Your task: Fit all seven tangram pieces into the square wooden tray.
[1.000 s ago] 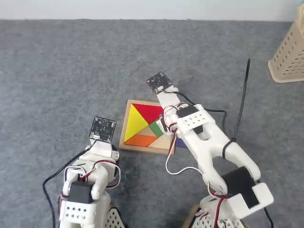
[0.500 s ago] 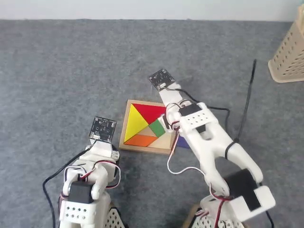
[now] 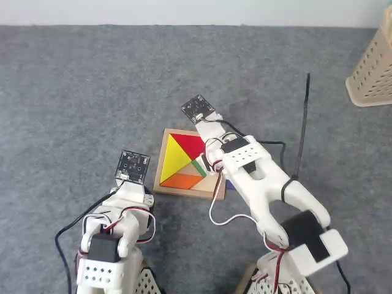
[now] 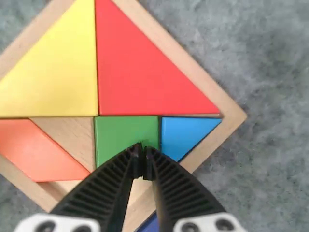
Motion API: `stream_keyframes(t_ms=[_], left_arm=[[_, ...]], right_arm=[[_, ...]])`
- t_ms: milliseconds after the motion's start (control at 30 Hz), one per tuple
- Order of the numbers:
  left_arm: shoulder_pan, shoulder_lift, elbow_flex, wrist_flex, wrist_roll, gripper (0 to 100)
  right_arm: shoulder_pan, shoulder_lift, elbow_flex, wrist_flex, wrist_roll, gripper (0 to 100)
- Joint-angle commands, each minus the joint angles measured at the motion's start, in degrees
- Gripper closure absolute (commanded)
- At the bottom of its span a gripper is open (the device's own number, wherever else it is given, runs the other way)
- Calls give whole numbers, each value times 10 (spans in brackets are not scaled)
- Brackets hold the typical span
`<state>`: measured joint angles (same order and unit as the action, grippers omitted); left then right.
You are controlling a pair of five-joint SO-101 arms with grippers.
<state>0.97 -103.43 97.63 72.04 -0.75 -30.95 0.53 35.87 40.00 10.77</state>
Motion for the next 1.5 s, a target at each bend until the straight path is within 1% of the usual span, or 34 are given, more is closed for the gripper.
stream_keyframes(t_ms=[0, 133, 233, 367, 433, 500, 567, 667, 700, 767, 900, 967, 1233, 1333, 1467], left_arm=[[0, -11, -11, 4, 5, 988], [0, -11, -11, 4, 5, 988], [0, -11, -11, 4, 5, 988], [0, -11, -11, 4, 5, 988], [0, -11, -11, 4, 5, 988], [0, -11, -11, 4, 5, 988], [0, -11, -11, 4, 5, 988], [0, -11, -11, 4, 5, 988], [0, -11, -11, 4, 5, 988], [0, -11, -11, 4, 5, 988], [0, -11, -11, 4, 5, 988], [0, -11, -11, 4, 5, 988], [0, -11, -11, 4, 5, 988], [0, -11, -11, 4, 5, 988], [0, -11, -11, 4, 5, 988]], right_arm=[[1, -7, -37, -10, 11, 992], [22, -7, -37, -11, 11, 992], [37, -40, -37, 13, 11, 992], [66, -162, -36, 112, 12, 992], [82, -211, -31, 174, 41, 992], [95, -227, -23, 232, 79, 992], [98, -219, -11, 264, 80, 992], [82, -194, 19, 266, 79, 990], [74, -183, 25, 263, 78, 976], [53, -160, 30, 263, 77, 913], [12, -118, 30, 253, 77, 750], [0, -97, 32, 237, 82, 705], [1, 7, 25, 192, 84, 750], [29, 35, 0, 196, 80, 762], [90, 50, -24, 196, 78, 824]])
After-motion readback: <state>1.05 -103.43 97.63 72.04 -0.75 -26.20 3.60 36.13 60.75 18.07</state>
